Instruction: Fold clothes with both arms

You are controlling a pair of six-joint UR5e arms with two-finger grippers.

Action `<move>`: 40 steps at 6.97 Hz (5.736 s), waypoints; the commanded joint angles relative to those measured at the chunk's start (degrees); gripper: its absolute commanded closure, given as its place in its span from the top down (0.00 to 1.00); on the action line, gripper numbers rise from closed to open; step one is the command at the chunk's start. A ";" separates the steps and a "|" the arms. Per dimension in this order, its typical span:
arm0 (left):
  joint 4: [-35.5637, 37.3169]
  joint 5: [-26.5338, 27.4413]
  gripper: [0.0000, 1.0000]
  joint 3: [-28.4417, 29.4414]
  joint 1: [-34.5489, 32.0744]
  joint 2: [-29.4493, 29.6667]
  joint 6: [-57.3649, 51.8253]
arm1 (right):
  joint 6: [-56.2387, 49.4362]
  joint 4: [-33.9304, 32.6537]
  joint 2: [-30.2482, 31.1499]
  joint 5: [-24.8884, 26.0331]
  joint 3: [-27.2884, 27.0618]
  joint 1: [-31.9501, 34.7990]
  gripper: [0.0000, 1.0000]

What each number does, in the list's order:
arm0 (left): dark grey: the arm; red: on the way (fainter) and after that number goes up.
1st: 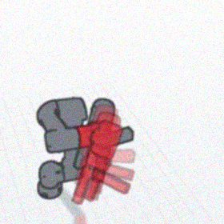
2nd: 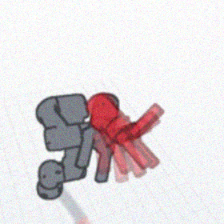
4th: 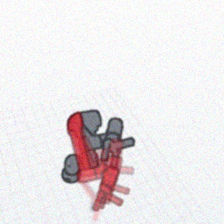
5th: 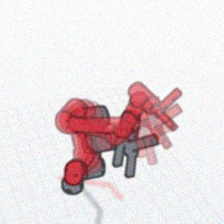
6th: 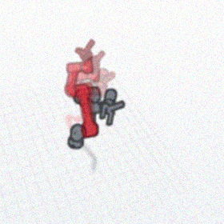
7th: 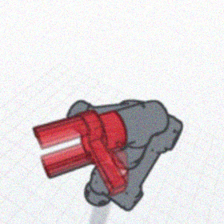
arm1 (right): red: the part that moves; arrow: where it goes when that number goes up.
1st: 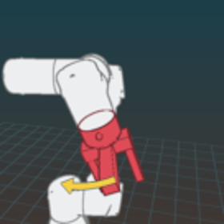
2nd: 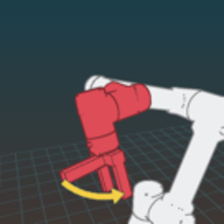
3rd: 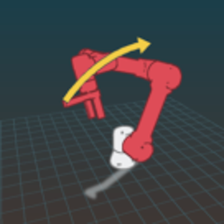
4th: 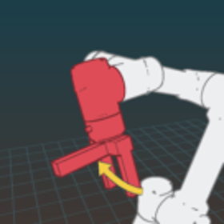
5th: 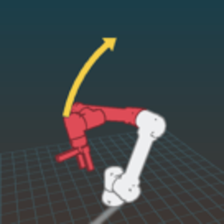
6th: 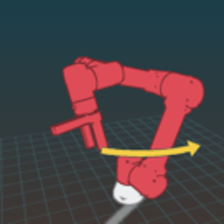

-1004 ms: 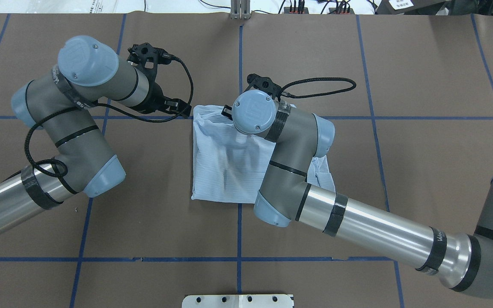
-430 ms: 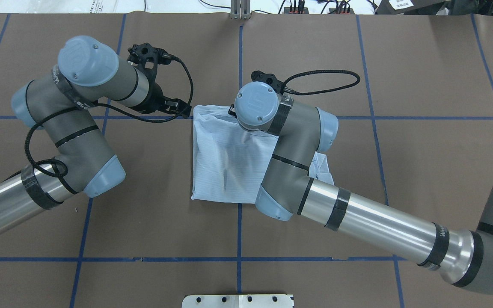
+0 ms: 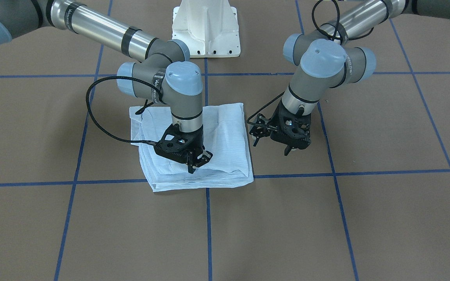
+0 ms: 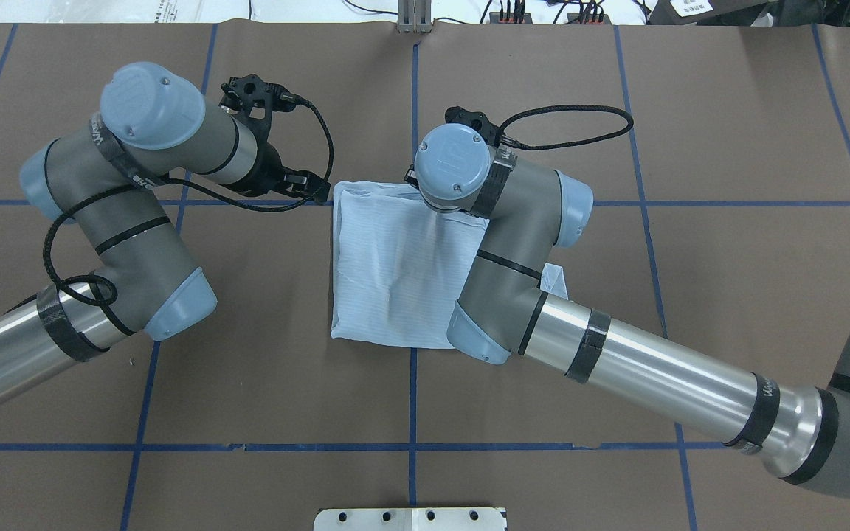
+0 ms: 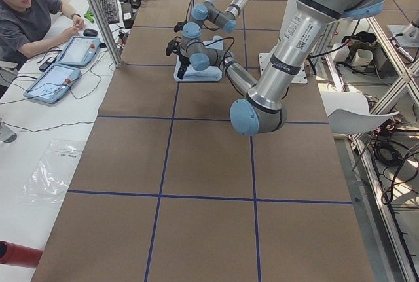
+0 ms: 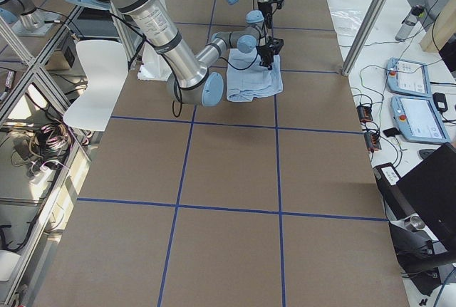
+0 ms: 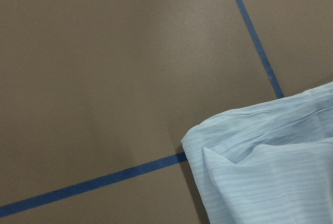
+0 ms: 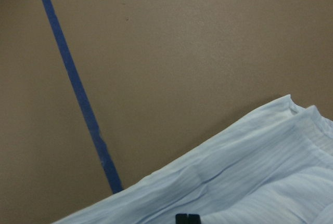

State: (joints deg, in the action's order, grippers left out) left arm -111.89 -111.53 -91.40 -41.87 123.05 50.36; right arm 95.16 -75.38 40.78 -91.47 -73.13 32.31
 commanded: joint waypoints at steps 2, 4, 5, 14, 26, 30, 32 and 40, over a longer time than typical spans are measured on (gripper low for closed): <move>0.00 0.00 1.00 0.00 0.03 0.00 0.09 | -2.93 0.23 -1.13 1.91 1.76 -0.05 0.99; 0.00 0.00 1.00 0.09 0.29 0.00 1.22 | -6.63 -0.29 -3.06 -3.66 1.76 2.21 1.00; 0.00 0.09 1.00 0.61 0.90 0.17 4.10 | -9.87 -2.04 -2.98 -10.32 1.24 5.28 1.00; 5.54 7.03 1.00 -0.18 14.00 -0.70 12.22 | -26.60 -9.26 4.31 -21.29 -8.17 14.98 1.00; 23.08 1.58 1.00 -22.91 2.87 -6.23 -2.85 | -48.50 -9.61 16.74 -30.32 -13.67 25.40 1.00; 25.58 -6.58 1.00 -29.18 -15.30 -20.62 -32.62 | -80.76 -9.79 35.03 -36.83 -18.62 38.94 1.00; 25.58 -8.16 1.00 -28.39 -24.45 -26.25 -45.64 | -87.57 -9.79 43.73 -39.21 -22.91 44.75 1.00; 23.82 -21.59 1.00 -17.13 -46.20 -39.00 -61.79 | -100.34 -29.11 56.50 -39.84 -33.81 55.93 1.00</move>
State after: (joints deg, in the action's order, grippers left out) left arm -87.77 -129.69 -108.05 -86.99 86.15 -10.73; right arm -3.91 -99.93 95.81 -131.94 -104.05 87.26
